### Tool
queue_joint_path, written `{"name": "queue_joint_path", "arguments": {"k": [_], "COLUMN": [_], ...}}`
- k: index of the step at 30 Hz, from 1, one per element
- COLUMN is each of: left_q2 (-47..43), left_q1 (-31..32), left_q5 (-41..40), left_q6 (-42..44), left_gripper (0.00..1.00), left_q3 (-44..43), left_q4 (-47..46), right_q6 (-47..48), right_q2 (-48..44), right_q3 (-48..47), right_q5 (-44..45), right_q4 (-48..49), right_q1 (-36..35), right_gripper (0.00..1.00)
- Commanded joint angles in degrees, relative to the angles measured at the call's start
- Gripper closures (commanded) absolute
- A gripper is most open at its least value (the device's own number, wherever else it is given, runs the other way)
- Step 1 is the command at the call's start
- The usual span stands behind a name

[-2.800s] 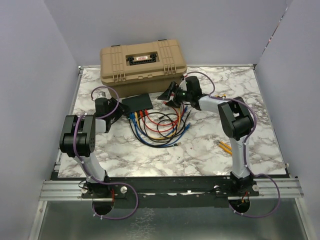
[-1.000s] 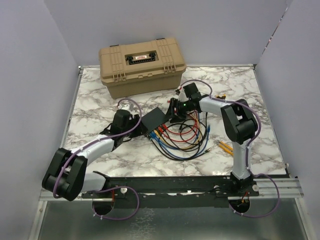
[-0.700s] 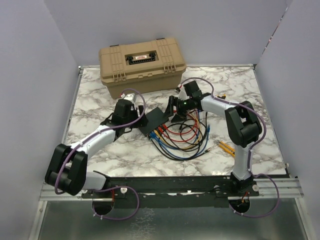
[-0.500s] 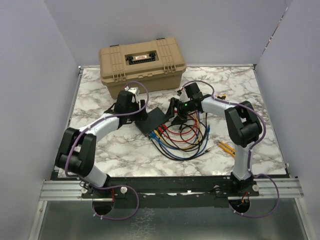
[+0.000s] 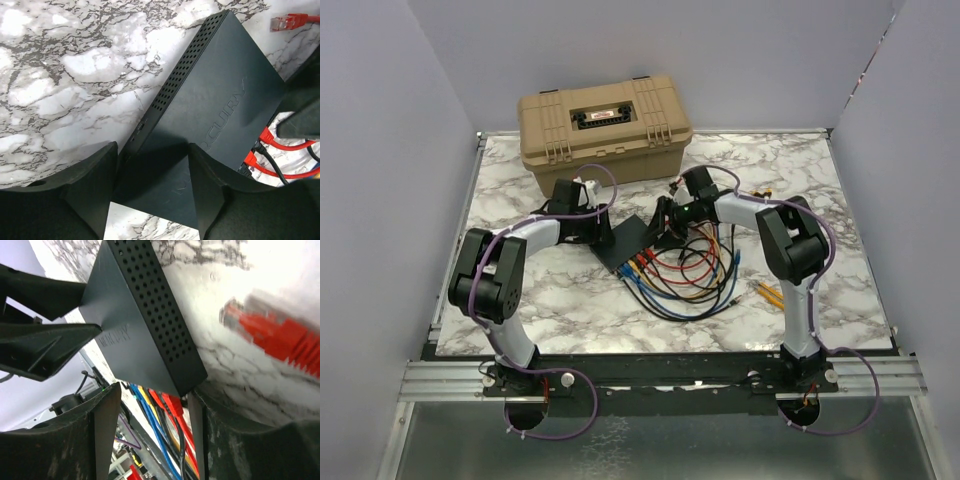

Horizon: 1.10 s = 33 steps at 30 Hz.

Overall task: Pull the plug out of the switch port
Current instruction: Adjust the switch port at the center of the board.

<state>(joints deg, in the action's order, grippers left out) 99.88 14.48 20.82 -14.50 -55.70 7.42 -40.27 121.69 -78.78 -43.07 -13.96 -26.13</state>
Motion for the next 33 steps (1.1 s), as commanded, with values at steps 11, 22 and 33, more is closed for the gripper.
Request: {"name": "queue_joint_path", "arguments": {"k": [11, 22, 33], "left_q2": [-11.71, -19.75, -22.79], "left_q1": [0.33, 3.91, 4.18], "left_q5": [0.57, -1.70, -9.19], "left_q6": [-12.66, -21.86, -17.24], "left_gripper": [0.57, 0.60, 0.41], "left_q3": [15.29, 24.30, 21.95], "left_q4": [-4.66, -10.34, -2.74], "right_q6": [-6.79, -8.65, 7.76], "right_q2": [8.02, 11.09, 7.11], "right_q3": [-7.52, -12.89, -15.90], "right_q5": [-8.17, -11.35, 1.21], "right_q4": [6.39, 6.49, -11.02], "right_q1": [-2.72, -4.27, -4.13], "right_gripper": [0.53, 0.46, 0.25]}}
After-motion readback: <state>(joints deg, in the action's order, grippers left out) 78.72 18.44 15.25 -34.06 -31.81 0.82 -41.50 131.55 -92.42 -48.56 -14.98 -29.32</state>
